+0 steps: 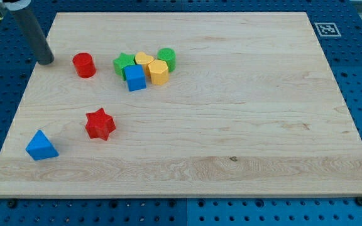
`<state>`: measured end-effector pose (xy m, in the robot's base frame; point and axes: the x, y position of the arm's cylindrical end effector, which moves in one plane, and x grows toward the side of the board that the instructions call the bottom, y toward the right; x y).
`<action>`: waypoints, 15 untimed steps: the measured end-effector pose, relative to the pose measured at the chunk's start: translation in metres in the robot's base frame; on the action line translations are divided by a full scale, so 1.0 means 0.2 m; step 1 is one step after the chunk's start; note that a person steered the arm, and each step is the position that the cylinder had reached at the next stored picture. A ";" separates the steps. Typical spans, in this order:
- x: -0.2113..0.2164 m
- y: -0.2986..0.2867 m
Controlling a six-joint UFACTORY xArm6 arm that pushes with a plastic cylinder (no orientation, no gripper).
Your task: Push the red circle to the top right of the green star
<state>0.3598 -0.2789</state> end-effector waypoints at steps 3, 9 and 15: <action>0.07 0.03; 0.20 0.37; 0.22 0.46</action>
<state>0.4036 -0.1862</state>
